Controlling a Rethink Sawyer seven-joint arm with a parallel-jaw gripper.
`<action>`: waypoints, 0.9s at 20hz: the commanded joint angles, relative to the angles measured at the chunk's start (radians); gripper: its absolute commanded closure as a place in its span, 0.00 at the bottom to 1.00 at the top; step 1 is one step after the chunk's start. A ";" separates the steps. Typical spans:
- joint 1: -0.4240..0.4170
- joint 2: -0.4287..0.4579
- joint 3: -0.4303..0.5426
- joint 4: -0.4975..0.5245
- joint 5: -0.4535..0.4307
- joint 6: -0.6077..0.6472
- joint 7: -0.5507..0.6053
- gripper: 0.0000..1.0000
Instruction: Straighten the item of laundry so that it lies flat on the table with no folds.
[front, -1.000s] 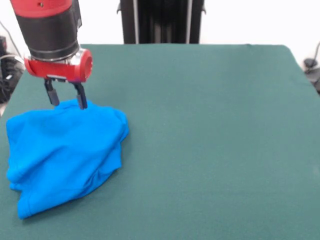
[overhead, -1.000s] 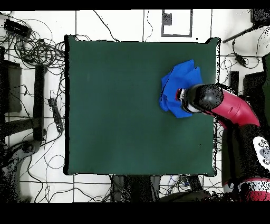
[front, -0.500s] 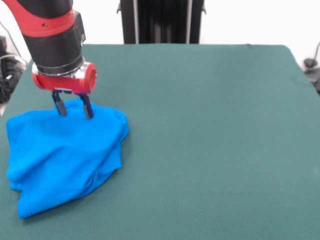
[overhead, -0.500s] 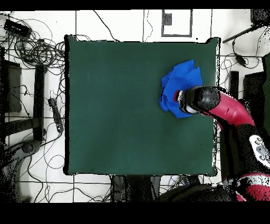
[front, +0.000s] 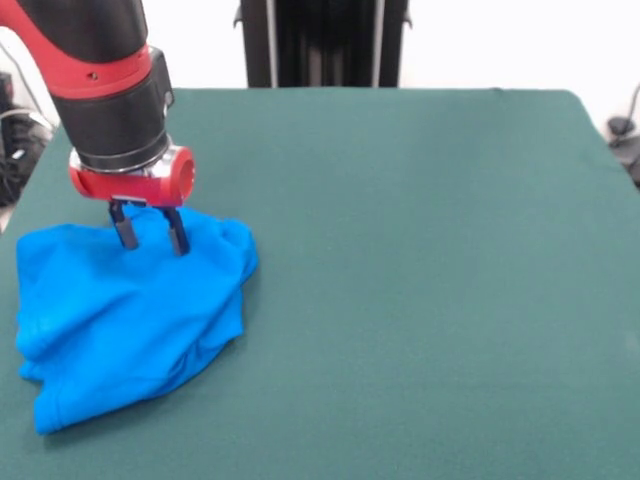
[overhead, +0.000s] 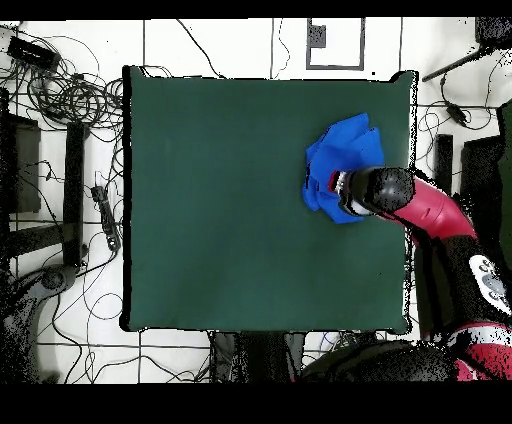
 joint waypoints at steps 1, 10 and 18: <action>0.000 0.002 0.128 0.030 -0.077 -0.041 -0.111 0.00; -0.055 -0.030 0.146 0.046 -0.114 -0.011 -0.145 0.00; -0.086 -0.089 0.160 0.085 -0.152 0.023 -0.141 0.00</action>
